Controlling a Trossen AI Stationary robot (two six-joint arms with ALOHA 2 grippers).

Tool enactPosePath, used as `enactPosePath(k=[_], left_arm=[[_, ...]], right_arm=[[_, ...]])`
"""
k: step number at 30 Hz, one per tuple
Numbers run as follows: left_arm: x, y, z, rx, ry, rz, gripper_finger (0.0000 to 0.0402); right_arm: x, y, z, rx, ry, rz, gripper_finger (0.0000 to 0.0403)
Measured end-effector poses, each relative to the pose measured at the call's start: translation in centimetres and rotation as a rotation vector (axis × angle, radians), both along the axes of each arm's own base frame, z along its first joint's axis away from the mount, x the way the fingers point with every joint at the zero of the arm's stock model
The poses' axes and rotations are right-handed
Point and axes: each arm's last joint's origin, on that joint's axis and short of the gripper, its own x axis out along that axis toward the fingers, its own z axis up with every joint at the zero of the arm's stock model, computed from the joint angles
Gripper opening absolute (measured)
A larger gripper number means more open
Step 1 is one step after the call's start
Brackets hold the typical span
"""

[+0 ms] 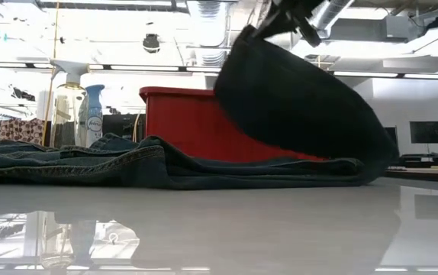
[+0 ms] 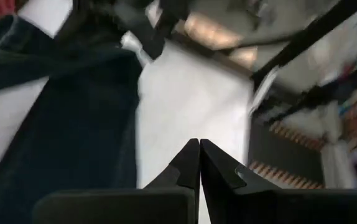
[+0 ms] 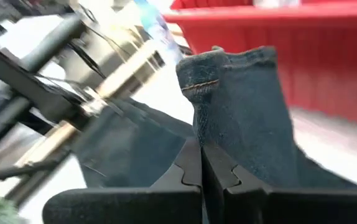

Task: Fold Laundry from Bin
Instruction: Fold the blue jeans

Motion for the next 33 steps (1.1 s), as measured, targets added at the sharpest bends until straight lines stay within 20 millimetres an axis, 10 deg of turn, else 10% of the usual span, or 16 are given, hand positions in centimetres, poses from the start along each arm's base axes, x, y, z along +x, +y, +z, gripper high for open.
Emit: enactPosePath(k=[10, 25, 33], left_arm=[[-7.2, -0.2, 2.5, 0.090, -0.151, 0.191, 0.0000], [-6.9, -0.4, 2.0, 0.125, -0.107, 0.166, 0.0000], [-6.8, -0.5, 1.8, 0.113, -0.089, 0.146, 0.0000]], right_arm=[[3.1, 1.4, -0.4, -0.008, -0.128, 0.048, 0.0017], [11.8, 5.4, -0.8, -0.190, -0.058, 0.226, 0.0017], [14.3, 6.3, -4.3, -0.161, 0.090, 0.313, 0.0017]])
